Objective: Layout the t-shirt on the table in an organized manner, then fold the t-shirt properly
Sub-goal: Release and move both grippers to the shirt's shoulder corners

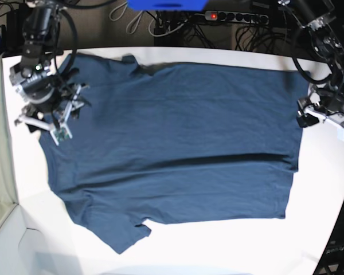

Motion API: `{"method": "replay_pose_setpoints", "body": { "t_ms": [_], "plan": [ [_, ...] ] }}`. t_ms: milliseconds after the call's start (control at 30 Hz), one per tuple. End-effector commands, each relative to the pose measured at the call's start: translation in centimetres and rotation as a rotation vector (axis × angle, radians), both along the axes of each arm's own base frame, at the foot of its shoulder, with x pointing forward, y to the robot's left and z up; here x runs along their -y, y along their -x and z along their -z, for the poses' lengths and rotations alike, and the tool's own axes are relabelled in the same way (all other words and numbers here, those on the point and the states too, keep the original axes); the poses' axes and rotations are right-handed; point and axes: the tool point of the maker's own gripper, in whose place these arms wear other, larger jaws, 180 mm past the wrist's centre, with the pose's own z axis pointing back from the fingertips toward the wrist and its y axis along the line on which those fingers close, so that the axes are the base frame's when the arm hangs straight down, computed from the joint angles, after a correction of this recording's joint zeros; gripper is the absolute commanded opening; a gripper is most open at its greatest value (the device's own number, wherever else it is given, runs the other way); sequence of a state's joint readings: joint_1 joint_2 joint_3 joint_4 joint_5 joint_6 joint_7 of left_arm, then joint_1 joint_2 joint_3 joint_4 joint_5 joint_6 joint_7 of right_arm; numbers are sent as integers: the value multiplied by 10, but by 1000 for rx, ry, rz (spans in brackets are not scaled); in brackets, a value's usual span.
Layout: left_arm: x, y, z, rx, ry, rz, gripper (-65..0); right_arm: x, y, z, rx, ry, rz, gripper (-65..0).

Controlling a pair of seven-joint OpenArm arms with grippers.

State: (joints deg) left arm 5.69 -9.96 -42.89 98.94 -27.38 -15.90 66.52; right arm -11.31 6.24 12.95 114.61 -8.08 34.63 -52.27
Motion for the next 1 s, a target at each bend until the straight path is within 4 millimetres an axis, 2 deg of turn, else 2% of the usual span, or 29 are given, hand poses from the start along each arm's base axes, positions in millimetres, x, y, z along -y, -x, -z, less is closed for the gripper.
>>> {"method": "replay_pose_setpoints", "body": {
  "t_ms": [0,167,400,500,667,800,967],
  "plan": [
    [-5,-2,-8,27,-15,-2,-234,10,4,-4,11,18,20,-223],
    [-8,18,10,-17,-13,-19,-233,20,35,15,-56,-7,95,-223],
    [-17,63,26,-88,-31,-65,-233,26,45,20,-84,8,97,-223],
    [-29,77,29,-108,-35,-104,-233,26,47,21,-89,9,97,-223],
    [-37,90,51,-164,6,-144,-233,24,47,21,-89,5,97,-223],
    [-40,91,62,-147,12,-164,-233,24,48,22,-91,5,97,-223],
    [-24,89,78,-170,40,-128,-233,24,53,25,-106,6,97,-223]
  ]
}}
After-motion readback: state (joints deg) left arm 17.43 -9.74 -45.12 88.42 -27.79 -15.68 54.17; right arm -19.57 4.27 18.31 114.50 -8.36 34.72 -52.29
